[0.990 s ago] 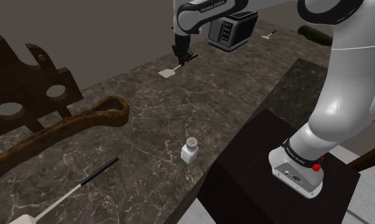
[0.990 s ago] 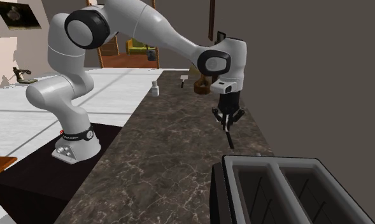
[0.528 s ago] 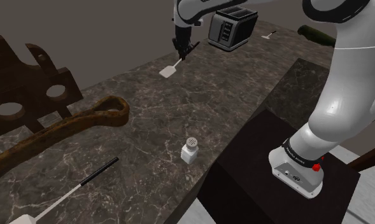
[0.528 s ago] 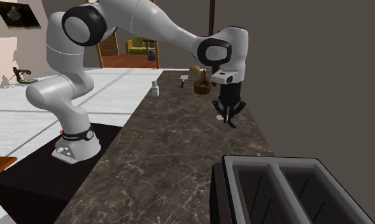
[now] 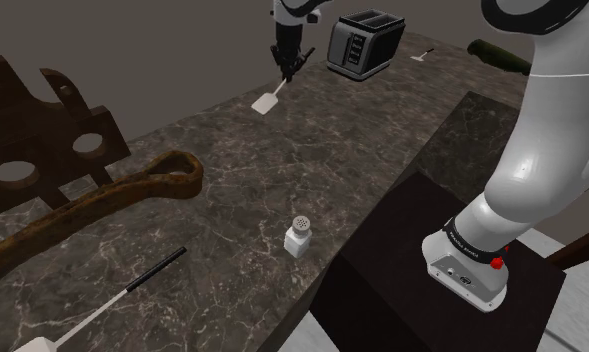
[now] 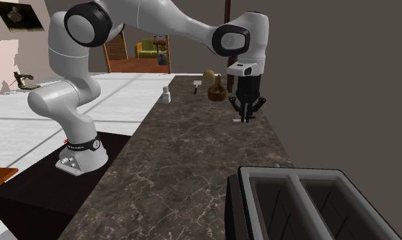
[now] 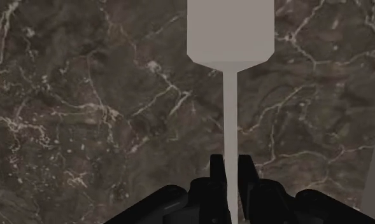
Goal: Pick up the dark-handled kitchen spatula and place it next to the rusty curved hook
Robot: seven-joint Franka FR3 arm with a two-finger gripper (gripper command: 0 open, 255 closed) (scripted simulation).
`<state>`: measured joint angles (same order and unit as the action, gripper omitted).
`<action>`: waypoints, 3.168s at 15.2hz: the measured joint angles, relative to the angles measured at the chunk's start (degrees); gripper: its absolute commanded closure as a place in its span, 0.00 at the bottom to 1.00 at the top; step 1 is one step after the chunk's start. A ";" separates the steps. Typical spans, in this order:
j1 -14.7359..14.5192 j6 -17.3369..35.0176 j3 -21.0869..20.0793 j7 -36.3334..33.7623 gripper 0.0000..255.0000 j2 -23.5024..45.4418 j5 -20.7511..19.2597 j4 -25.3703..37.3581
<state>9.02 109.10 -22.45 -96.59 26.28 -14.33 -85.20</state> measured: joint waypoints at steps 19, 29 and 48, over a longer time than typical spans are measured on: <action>-1.42 -7.45 -2.18 -2.18 1.00 -7.66 2.69 -0.02; -5.47 -4.01 -6.72 -11.29 1.00 -18.76 6.77 -14.43; -16.98 -3.44 -18.11 -33.26 1.00 -26.00 11.08 -22.62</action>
<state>-7.96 105.66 -40.56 -129.85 0.28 -3.26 -107.83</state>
